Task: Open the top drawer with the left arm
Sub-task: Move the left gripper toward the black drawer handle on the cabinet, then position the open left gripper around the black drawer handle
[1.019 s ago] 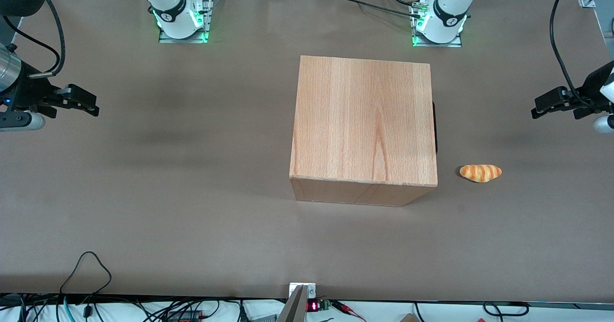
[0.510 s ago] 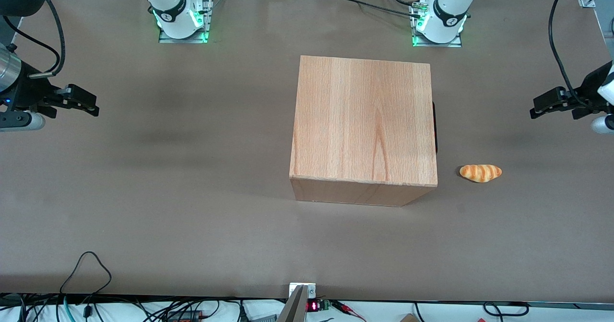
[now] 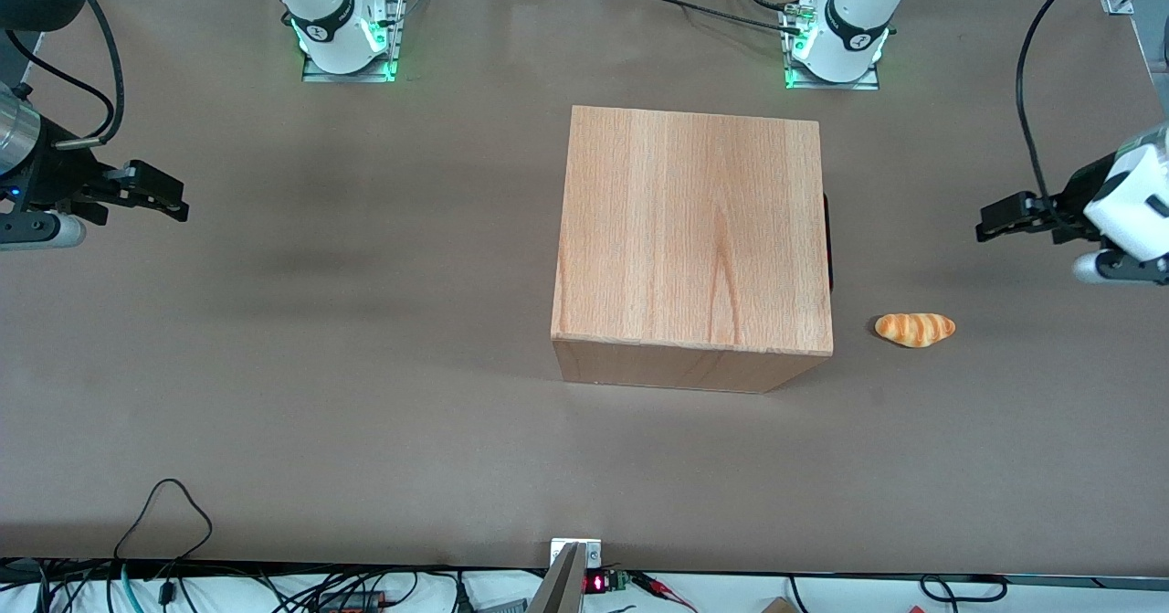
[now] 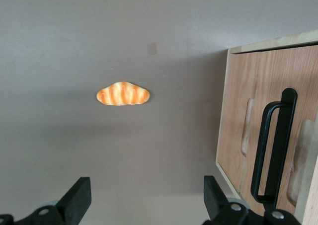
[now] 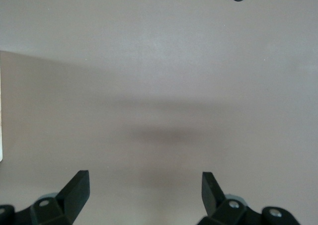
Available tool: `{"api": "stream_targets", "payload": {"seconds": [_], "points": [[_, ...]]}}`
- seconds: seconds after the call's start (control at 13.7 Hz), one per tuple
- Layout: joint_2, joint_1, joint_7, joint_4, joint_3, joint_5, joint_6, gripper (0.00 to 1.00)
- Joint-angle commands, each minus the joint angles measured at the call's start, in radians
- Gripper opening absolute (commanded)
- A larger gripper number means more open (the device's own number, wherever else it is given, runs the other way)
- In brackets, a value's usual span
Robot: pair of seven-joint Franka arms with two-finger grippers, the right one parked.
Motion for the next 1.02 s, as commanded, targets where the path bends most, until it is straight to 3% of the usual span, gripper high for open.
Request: {"api": "stream_targets", "payload": {"seconds": [0.0,0.15,0.95], "points": [[0.035,-0.011,-0.012,0.01,-0.001,-0.069,-0.007,1.0],[0.072,-0.009,-0.014,0.01,-0.001,-0.12,-0.014,1.0],[0.173,-0.068,-0.007,0.01,-0.013,-0.16,-0.056,1.0]]}}
